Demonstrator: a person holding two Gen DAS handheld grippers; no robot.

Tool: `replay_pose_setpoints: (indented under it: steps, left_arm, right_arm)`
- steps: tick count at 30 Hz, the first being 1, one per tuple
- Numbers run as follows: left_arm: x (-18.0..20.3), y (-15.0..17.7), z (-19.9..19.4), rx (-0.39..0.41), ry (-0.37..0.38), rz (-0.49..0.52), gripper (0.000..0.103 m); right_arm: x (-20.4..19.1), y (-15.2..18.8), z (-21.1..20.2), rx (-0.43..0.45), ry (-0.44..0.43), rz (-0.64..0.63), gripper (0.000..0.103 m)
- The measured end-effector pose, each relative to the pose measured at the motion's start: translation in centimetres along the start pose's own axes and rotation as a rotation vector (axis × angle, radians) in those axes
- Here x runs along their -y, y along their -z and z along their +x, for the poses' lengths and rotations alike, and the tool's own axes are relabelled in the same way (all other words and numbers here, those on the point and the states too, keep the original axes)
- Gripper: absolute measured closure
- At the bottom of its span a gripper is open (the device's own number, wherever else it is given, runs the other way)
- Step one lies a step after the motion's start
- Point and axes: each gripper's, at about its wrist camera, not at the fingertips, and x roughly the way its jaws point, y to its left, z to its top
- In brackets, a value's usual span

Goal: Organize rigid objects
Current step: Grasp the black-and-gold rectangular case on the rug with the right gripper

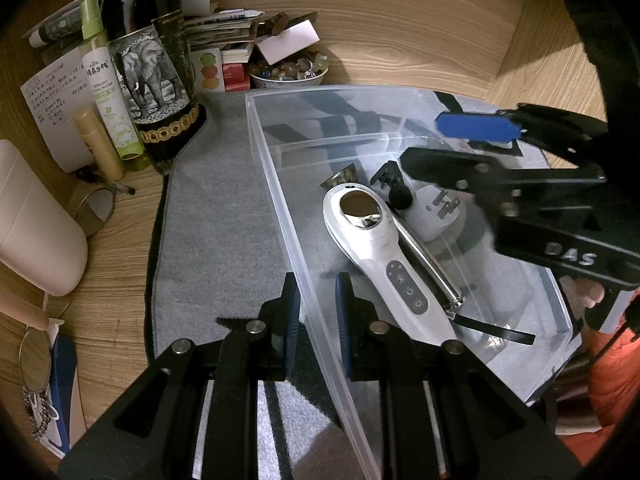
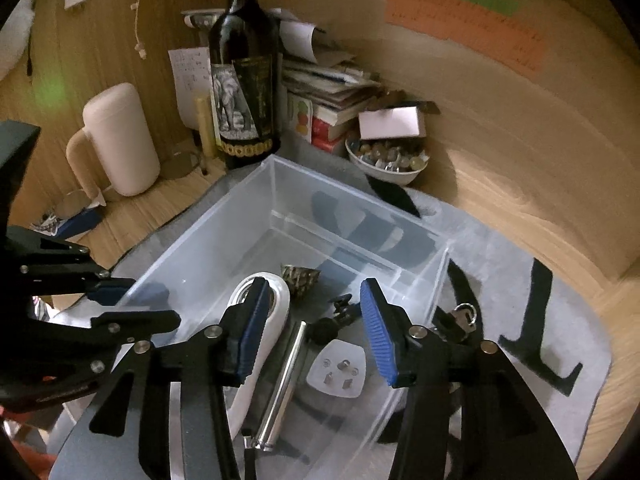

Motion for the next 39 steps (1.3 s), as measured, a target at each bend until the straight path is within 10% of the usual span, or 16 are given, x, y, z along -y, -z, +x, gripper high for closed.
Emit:
replay_pose_setpoints:
  steps: [18, 39]
  left_arm:
    - [-0.1, 0.1, 0.0, -0.001, 0.000, 0.000, 0.087]
    - [-0.1, 0.1, 0.0, -0.002, 0.002, 0.000, 0.087]
  right_arm:
    - [6.1, 0.7, -5.0, 0.111, 0.098, 0.138, 0.048]
    - [13.2, 5.9, 4.0, -0.148, 0.115, 0.364, 0.048]
